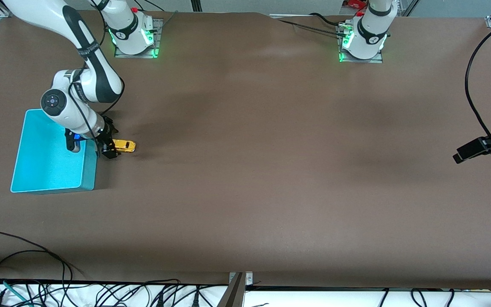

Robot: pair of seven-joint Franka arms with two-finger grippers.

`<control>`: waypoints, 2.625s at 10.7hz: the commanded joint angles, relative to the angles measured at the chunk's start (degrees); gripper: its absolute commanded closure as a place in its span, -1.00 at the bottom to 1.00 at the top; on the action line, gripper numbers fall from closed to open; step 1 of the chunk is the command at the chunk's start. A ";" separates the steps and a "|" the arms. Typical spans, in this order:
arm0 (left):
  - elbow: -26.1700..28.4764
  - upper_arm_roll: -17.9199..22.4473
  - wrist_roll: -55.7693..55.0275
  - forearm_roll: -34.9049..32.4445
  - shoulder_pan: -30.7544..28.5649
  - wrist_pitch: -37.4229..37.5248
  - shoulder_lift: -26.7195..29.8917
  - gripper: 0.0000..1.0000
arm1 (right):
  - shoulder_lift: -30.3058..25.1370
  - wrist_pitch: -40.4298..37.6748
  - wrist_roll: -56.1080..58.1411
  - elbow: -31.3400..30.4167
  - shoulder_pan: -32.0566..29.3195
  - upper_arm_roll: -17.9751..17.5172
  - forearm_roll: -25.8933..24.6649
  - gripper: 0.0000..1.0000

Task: Wind up and store yellow beetle car
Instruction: 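Grasp the yellow car with the right gripper and lift it, then lower the car into the teal bin and open the right gripper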

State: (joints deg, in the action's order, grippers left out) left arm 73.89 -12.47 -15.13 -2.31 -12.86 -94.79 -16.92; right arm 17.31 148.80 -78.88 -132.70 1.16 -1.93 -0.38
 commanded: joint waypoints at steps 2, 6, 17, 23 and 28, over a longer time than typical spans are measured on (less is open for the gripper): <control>0.20 -0.10 2.91 0.64 -0.59 0.92 0.75 -1.00 | 1.41 5.87 -2.60 -2.65 0.16 -0.01 -0.50 -1.00; -0.06 -0.10 2.82 0.03 -0.59 2.41 0.75 -1.00 | 1.50 6.33 -4.00 -3.10 0.16 0.08 -0.41 0.16; 0.90 -0.01 3.17 0.20 -0.77 4.17 0.22 -1.00 | -3.86 -16.11 -2.78 12.33 1.31 0.43 -1.11 0.61; 1.42 -0.01 3.17 0.29 -0.59 4.17 0.14 -1.00 | -1.59 -19.27 9.71 15.37 -0.27 15.54 -1.20 0.59; 2.04 -0.01 3.17 0.47 -0.15 4.17 -0.21 -1.00 | 4.22 -7.15 9.62 10.02 -4.31 15.99 -1.11 0.55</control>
State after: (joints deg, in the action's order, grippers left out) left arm 75.58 -12.44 -13.18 -2.32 -13.06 -91.08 -17.30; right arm 21.25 137.76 -69.13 -120.44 -1.66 14.10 -1.04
